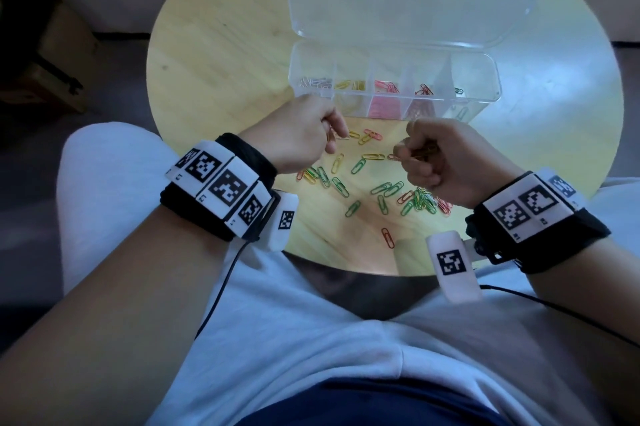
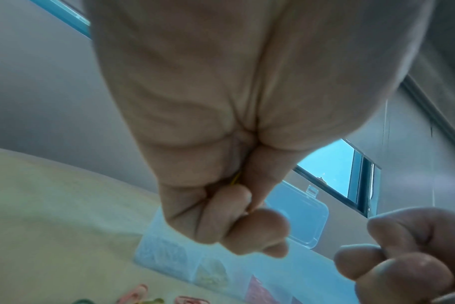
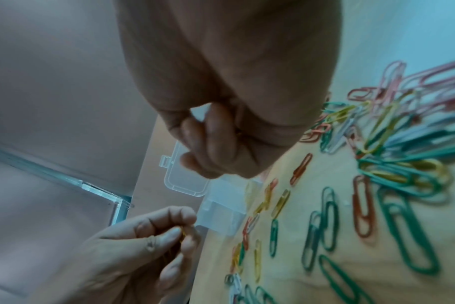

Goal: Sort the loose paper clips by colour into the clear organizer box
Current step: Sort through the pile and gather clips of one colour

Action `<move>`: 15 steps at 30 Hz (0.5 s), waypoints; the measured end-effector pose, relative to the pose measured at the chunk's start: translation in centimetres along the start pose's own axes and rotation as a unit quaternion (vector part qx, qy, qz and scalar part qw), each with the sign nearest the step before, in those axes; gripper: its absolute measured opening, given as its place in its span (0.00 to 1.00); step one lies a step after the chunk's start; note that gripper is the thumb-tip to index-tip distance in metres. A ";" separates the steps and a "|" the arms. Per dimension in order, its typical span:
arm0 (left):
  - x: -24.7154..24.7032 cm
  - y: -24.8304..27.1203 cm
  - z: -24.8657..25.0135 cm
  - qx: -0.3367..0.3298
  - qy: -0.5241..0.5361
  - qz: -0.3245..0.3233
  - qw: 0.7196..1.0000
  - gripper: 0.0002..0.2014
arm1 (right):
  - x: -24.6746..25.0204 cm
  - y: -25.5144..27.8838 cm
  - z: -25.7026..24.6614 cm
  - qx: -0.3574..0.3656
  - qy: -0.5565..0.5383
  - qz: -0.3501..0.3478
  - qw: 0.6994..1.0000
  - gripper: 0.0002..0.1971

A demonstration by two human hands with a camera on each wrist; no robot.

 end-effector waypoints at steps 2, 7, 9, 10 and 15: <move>0.5 -0.1 0.0 0.001 0.013 0.015 1.000 0.17 | -0.4 -0.3 -0.5 -0.008 0.038 -0.020 0.999 0.12; 1.1 -0.5 0.5 0.002 0.051 0.023 0.998 0.18 | -1.2 -1.1 -5.2 0.050 0.187 0.046 0.980 0.12; 1.6 -0.7 1.0 0.001 0.047 0.035 0.998 0.19 | -2.0 -1.5 -7.9 0.085 0.189 0.071 0.976 0.07; 1.7 -0.8 1.2 0.000 0.041 0.038 0.998 0.19 | -2.3 -1.7 -9.2 0.102 0.185 0.082 0.974 0.05; 0.9 -0.8 1.5 0.009 -0.007 0.010 1.000 0.19 | -3.3 -3.7 -13.1 0.160 0.234 0.122 0.951 0.06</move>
Point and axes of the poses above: each hand's wrist, its own y-axis away from the middle knuckle, its own x-axis out of the back of the hand, z = x × y, the point moved 10 cm from there along -y, towards the middle knuckle, and after that the axes turned 13 degrees about y, right-handed, at the moved point
